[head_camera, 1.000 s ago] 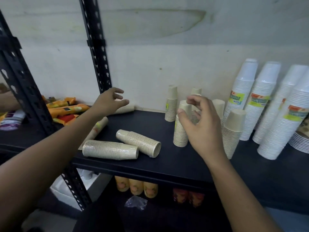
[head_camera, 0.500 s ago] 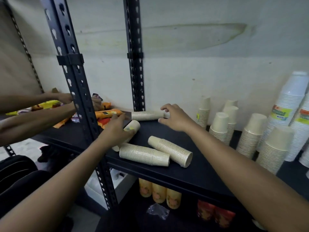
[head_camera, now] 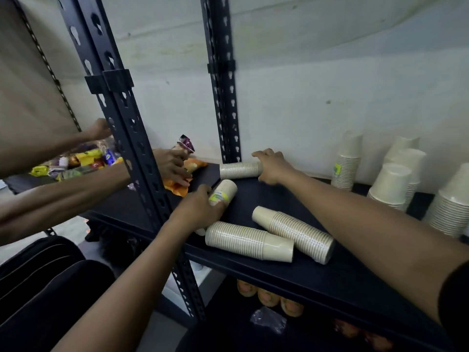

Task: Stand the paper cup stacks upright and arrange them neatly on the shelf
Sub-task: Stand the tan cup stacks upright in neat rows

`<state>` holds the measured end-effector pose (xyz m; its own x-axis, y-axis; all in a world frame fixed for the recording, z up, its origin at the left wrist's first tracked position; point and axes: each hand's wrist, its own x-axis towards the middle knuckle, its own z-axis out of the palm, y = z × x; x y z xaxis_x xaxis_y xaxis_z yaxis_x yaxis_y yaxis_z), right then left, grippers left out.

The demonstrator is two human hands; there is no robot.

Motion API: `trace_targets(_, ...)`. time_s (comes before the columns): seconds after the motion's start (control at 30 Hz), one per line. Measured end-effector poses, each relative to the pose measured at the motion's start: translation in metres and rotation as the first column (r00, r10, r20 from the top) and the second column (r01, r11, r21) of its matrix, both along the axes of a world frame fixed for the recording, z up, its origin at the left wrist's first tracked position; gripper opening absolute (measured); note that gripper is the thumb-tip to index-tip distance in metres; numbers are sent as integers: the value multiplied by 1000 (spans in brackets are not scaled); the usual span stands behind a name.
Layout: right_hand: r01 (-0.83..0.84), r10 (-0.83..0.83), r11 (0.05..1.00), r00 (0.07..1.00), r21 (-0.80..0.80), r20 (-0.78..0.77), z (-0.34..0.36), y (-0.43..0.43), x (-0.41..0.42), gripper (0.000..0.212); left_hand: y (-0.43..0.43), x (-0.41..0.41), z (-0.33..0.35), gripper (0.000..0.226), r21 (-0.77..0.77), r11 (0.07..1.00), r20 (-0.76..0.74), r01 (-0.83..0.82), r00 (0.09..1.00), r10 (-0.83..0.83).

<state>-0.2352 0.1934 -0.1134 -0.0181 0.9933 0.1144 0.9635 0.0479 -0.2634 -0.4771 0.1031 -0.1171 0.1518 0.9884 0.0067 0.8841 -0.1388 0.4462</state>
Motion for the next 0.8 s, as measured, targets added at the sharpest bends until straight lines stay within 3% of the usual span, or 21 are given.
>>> trace_targets(0.2,-7,1,998,996,62,89,-11,13,3,67,4,0,0,67,15,1000,-21,13,1000,-12)
trace_targets(0.33,1,-5,995,999,102,40,-15,13,7,56,4,-3,0,73,8,1000,-38,21,999,-21)
trace_targets(0.5,8,-6,999,999,38,-38,-9,4,12,53,0,-3,1,77,1,1000,-38,29,999,-29)
trace_targets(0.67,21,0,996,975,92,-222,9,-16,19,49,-5,-3,2,70,28,999,22,25,999,-25)
trace_targets(0.8,99,-1,980,871,174,-492,37,-45,28,44,-11,-2,11,68,146,989,88,6,996,-19)
